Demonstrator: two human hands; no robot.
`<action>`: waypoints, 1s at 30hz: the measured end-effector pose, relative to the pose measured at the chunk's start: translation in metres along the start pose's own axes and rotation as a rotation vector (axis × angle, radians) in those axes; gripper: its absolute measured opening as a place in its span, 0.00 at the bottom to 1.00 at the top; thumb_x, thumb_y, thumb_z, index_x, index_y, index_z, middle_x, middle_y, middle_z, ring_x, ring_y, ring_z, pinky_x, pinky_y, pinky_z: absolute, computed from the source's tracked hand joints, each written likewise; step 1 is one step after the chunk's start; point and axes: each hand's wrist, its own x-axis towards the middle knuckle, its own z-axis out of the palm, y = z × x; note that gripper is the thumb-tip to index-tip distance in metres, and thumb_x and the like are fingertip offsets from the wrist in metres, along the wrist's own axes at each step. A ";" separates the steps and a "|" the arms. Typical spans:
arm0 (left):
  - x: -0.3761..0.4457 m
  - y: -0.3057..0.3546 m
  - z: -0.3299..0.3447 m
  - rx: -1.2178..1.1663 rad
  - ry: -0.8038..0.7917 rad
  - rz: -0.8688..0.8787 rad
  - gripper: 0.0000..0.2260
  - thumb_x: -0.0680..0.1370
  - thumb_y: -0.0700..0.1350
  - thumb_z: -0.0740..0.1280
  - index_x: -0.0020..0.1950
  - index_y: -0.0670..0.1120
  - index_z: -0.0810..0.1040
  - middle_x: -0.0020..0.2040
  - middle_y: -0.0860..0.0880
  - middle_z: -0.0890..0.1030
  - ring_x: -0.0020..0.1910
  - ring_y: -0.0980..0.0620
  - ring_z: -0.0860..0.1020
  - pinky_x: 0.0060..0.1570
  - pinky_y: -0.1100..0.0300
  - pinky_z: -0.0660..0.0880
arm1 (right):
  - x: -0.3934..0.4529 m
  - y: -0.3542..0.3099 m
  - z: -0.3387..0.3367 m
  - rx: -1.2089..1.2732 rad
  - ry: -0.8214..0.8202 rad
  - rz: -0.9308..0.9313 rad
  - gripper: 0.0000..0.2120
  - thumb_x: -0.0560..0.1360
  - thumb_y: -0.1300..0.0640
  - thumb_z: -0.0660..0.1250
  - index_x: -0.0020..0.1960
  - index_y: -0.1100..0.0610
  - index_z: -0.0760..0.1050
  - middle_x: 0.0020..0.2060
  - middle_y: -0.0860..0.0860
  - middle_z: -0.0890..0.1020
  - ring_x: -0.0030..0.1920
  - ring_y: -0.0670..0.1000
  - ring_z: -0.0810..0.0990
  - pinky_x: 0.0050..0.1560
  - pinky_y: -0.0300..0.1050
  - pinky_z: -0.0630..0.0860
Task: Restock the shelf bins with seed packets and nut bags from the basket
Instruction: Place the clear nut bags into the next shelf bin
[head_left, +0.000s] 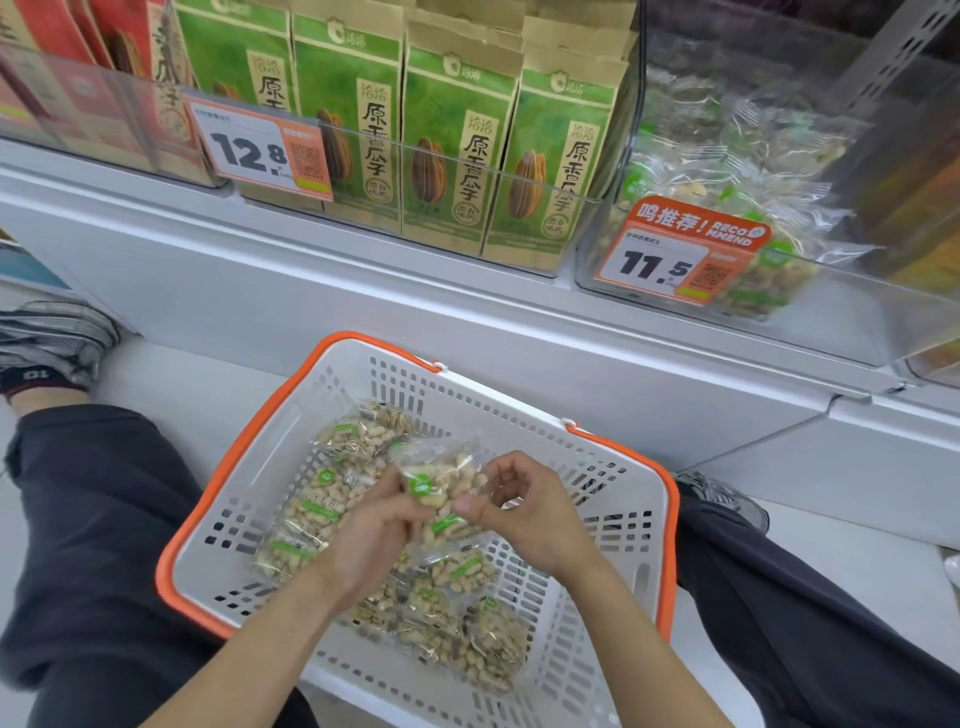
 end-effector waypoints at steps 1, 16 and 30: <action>-0.001 0.002 0.002 0.063 0.041 -0.007 0.47 0.63 0.47 0.78 0.74 0.38 0.56 0.59 0.42 0.80 0.59 0.50 0.80 0.72 0.43 0.66 | 0.000 0.000 0.002 -0.001 0.005 -0.002 0.22 0.62 0.44 0.81 0.48 0.54 0.76 0.40 0.50 0.79 0.38 0.47 0.75 0.41 0.43 0.77; -0.009 0.037 0.018 0.978 -0.093 0.355 0.25 0.67 0.53 0.80 0.61 0.59 0.77 0.55 0.63 0.82 0.54 0.63 0.80 0.56 0.66 0.76 | -0.007 -0.034 -0.015 -0.455 -0.218 -0.100 0.41 0.56 0.49 0.86 0.66 0.39 0.72 0.58 0.36 0.78 0.59 0.39 0.75 0.60 0.41 0.75; 0.003 0.082 0.069 1.342 -0.051 0.624 0.37 0.61 0.65 0.78 0.67 0.66 0.67 0.52 0.67 0.80 0.52 0.67 0.77 0.52 0.66 0.75 | -0.026 -0.085 -0.081 -0.578 -0.011 -0.201 0.32 0.60 0.49 0.84 0.59 0.39 0.73 0.54 0.34 0.77 0.55 0.33 0.74 0.52 0.33 0.72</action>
